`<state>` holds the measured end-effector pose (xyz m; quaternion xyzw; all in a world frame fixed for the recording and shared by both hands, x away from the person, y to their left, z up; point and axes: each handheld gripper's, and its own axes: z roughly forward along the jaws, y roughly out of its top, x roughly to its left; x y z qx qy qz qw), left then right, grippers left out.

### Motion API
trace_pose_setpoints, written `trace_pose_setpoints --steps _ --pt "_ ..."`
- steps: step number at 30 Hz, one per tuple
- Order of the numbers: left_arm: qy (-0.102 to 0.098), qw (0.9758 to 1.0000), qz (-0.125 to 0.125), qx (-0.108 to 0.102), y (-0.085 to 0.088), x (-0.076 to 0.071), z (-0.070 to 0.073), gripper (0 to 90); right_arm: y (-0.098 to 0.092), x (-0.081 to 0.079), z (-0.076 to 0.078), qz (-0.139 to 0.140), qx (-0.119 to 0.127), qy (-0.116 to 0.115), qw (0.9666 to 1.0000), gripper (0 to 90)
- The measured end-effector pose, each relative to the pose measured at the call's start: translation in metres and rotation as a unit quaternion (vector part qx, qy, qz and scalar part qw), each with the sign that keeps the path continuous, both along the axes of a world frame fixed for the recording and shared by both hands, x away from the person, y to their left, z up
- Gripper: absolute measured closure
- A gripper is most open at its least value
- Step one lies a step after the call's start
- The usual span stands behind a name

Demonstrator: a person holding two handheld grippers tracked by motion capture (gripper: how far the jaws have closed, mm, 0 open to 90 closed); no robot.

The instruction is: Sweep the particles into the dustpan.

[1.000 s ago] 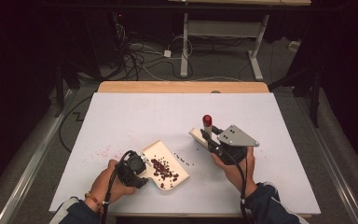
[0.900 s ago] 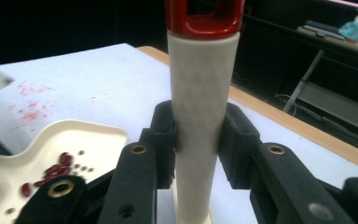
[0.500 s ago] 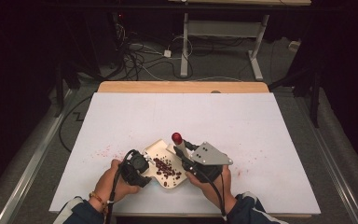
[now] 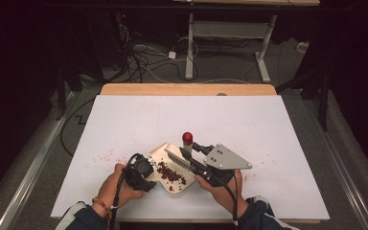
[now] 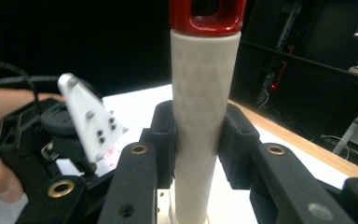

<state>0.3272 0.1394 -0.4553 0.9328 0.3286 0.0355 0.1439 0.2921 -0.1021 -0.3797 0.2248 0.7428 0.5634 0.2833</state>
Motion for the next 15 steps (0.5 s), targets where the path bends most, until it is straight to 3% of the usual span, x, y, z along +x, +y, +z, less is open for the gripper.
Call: trace_pose_setpoints --steps 5,9,15 --pt "0.003 1.0000 0.002 -0.007 0.001 0.000 0.000 63.9 -0.021 0.004 0.014 -0.011 0.019 -0.011 0.9997 70.1" --pt "0.003 1.0000 0.001 -0.007 0.002 0.001 -0.001 63.9 -0.036 0.011 0.018 -0.025 0.027 -0.007 0.9993 70.1" --pt "0.000 1.0000 0.000 -0.004 0.001 0.000 0.000 63.9 -0.039 0.021 0.001 -0.062 -0.017 -0.012 0.9979 70.1"
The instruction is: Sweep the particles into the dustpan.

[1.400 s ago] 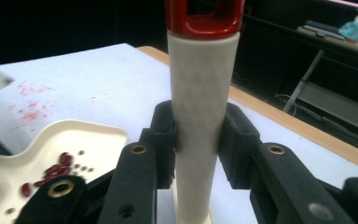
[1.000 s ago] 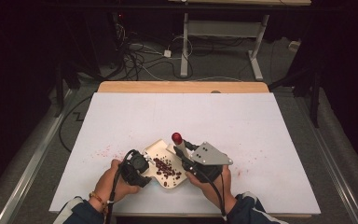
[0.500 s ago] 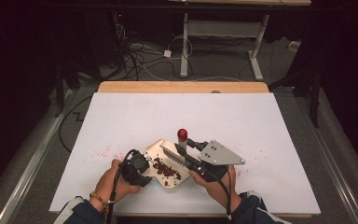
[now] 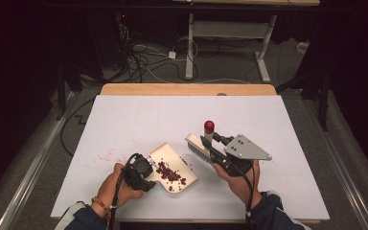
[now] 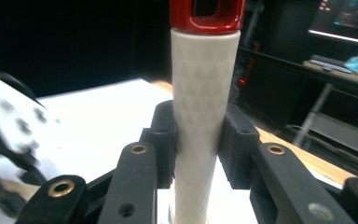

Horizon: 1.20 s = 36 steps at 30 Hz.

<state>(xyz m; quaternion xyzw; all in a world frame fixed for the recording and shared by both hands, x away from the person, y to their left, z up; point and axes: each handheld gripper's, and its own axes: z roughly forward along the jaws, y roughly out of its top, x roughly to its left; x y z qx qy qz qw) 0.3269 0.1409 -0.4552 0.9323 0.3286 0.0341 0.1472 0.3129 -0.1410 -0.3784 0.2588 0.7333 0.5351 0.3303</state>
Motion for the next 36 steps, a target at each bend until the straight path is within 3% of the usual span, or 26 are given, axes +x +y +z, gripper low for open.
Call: trace_pose_setpoints --steps 4,8,11,17,22,25,28,31,34,36 --pt "-0.001 1.0000 -0.001 0.003 0.000 -0.001 0.000 64.0 0.007 0.005 -0.013 -0.004 -0.021 0.010 0.9997 70.1" --pt "-0.001 1.0000 -0.002 0.003 0.001 0.000 0.000 63.9 0.022 -0.004 -0.017 0.027 -0.012 0.030 0.9991 69.8" --pt "-0.004 1.0000 -0.003 0.005 0.000 -0.001 0.000 64.0 0.032 -0.011 -0.019 0.062 0.003 0.048 0.9969 69.3" --pt "-0.002 1.0000 -0.001 0.002 0.001 -0.001 0.000 63.9 0.039 -0.021 -0.013 0.105 0.014 0.036 0.9937 70.1" --pt "0.000 1.0000 0.002 -0.003 0.002 -0.001 0.000 63.9 0.028 -0.023 0.000 0.088 0.021 0.009 0.9959 70.1" --pt "0.002 1.0000 0.003 -0.002 0.003 -0.001 0.000 63.9 0.017 -0.020 0.009 0.071 0.027 0.008 0.9971 70.1" --pt "0.003 1.0000 0.004 -0.002 0.004 0.000 0.000 63.9 0.009 -0.018 0.013 0.045 0.008 -0.001 0.9990 70.1" --pt "0.000 1.0000 0.005 0.006 0.005 -0.001 0.002 64.0 0.005 -0.014 0.007 0.017 -0.023 -0.002 0.9996 70.1" --pt "-0.001 0.9999 0.006 0.012 0.004 -0.001 0.004 64.0 0.009 -0.011 -0.005 0.009 -0.054 0.008 0.9985 70.1" --pt "-0.002 0.9999 0.005 0.016 0.005 -0.002 0.005 64.0 0.012 -0.010 -0.009 0.013 -0.055 0.011 0.9983 70.1"
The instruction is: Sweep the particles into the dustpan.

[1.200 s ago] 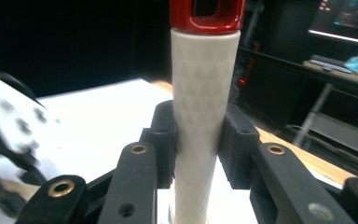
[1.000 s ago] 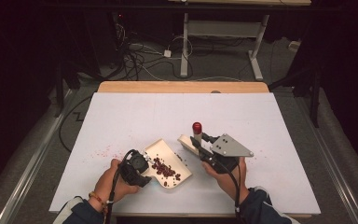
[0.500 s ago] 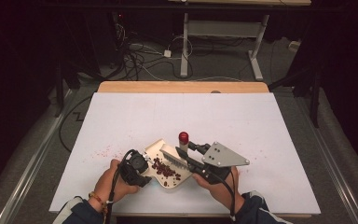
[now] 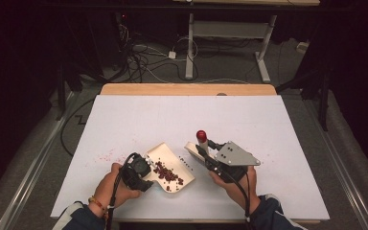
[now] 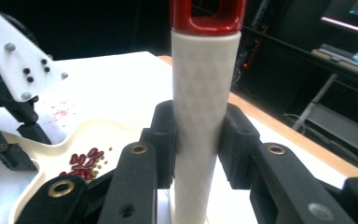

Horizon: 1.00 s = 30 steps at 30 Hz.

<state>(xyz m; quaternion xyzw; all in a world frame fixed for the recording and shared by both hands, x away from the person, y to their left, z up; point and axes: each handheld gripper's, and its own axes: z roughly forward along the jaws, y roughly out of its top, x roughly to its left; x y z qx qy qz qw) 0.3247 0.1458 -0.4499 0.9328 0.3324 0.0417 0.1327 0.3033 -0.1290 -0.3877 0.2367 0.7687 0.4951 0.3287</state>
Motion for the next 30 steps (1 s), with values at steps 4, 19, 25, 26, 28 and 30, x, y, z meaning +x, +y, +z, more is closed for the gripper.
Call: trace_pose_setpoints --steps 4,19,25,26,28,30 --pt "0.003 1.0000 0.006 -0.007 0.003 -0.001 0.001 64.0 0.016 -0.003 -0.004 0.013 0.000 0.003 0.9999 70.1" --pt "0.003 0.9999 0.007 -0.008 0.003 0.001 -0.001 63.9 0.032 -0.021 0.008 0.065 0.054 -0.001 0.9965 70.1" --pt "0.009 0.9998 0.008 -0.018 0.006 0.002 -0.004 64.0 0.012 -0.015 0.019 0.052 0.069 -0.015 0.9961 70.1" --pt "0.009 0.9998 0.008 -0.018 0.006 0.002 -0.005 63.9 0.008 -0.012 0.019 0.049 0.069 -0.017 0.9963 70.1" --pt "0.009 0.9997 0.009 -0.020 0.007 0.002 -0.006 63.9 0.003 -0.005 0.017 0.029 0.069 -0.016 0.9970 70.1" --pt "0.010 0.9997 0.009 -0.022 0.007 0.002 -0.006 64.0 0.000 0.002 0.014 0.021 0.066 -0.018 0.9974 70.1"
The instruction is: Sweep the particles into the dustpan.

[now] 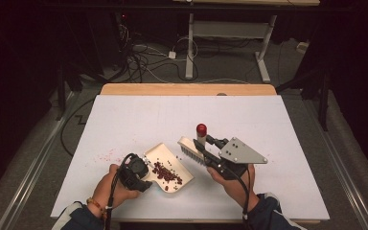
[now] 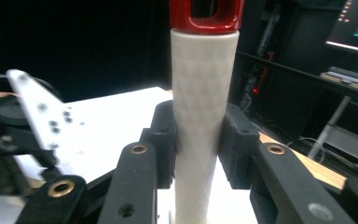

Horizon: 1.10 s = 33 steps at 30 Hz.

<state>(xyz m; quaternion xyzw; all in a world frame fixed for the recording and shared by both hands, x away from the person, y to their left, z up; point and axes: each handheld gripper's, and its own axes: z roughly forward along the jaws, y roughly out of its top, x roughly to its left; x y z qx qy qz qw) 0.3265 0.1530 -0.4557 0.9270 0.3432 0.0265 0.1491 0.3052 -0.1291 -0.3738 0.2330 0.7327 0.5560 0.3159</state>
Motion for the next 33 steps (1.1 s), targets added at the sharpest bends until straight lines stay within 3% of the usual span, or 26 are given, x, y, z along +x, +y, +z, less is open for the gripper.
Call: trace_pose_setpoints --steps 5,11,15,20,23,26,30,33 --pt "0.001 1.0000 0.002 0.001 -0.001 0.000 0.000 64.0 0.019 0.012 -0.013 -0.010 -0.040 -0.011 0.9991 70.1" --pt "0.005 1.0000 0.001 -0.004 0.001 0.001 0.000 64.0 0.042 0.017 -0.022 0.030 -0.060 0.007 0.9977 70.1" --pt "0.005 1.0000 0.000 -0.006 0.003 0.002 0.000 64.0 0.046 0.010 -0.020 0.060 -0.047 0.030 0.9967 70.1" --pt "0.003 1.0000 0.002 -0.004 0.002 0.001 0.000 64.0 0.043 -0.001 -0.010 0.087 -0.020 0.038 0.9952 70.1" --pt "0.004 1.0000 0.005 -0.007 0.002 0.001 0.000 63.9 0.038 -0.005 -0.001 0.079 -0.017 0.020 0.9965 70.1" --pt "0.000 1.0000 0.002 -0.006 0.003 0.001 0.000 63.9 0.028 -0.003 0.007 0.074 0.001 0.021 0.9970 70.1" --pt "0.000 0.9999 0.004 -0.009 0.004 0.001 -0.001 63.9 0.014 0.000 0.014 0.051 0.009 0.011 0.9986 70.1" --pt "0.001 0.9999 0.008 -0.013 0.004 0.000 -0.001 63.9 0.003 0.005 0.017 0.039 0.017 0.016 0.9990 70.1"
